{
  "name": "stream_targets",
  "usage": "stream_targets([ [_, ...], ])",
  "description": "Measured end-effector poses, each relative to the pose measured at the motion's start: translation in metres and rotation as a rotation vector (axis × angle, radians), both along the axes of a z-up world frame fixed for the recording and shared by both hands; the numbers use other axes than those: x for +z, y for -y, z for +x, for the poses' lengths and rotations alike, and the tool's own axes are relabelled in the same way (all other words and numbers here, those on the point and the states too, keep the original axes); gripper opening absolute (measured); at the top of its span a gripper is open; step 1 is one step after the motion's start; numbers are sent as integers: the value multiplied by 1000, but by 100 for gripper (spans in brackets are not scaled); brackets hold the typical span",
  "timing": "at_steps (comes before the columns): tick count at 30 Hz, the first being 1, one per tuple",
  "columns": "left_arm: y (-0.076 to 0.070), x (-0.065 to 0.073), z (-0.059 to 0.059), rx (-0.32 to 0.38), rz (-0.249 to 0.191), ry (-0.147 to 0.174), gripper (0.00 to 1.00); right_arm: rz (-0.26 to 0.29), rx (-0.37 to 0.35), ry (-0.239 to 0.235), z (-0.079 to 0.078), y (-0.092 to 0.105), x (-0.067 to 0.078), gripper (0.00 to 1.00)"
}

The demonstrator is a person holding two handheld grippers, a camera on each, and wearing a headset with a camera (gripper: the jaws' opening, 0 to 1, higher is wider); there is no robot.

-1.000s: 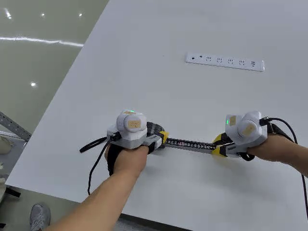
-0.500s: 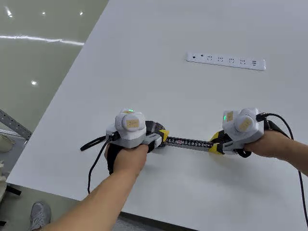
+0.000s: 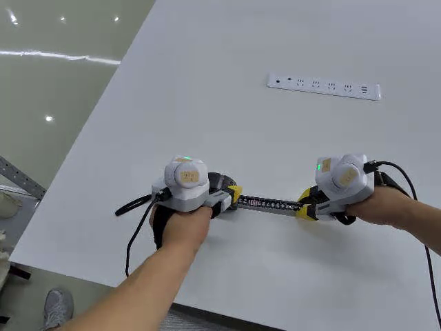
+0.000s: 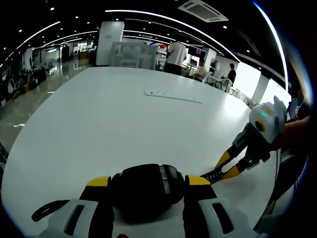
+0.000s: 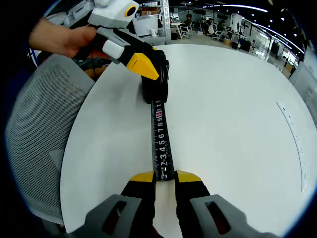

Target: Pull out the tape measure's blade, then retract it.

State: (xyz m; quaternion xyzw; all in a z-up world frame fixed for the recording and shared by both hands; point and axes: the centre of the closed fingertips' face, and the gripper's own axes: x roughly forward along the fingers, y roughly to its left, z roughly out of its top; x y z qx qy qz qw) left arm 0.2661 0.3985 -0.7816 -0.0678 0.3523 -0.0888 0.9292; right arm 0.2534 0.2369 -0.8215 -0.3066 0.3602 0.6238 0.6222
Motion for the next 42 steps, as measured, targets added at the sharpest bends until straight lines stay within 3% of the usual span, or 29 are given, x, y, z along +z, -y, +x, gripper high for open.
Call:
stream_targets([
  [33,1,-2,1,0,7,-14,57,-25,30,28,2,-5,-6,10],
  [36,3,-8,0,-12,27,-25,59,-25,29,28,1,-5,-5,10],
  [39,2,-9,0,12,8,-23,61,-25,26,27,1,-6,-5,10],
  [42,3,-10,-1,-5,21,-29,61,-28,25,27,1,-5,-5,10],
])
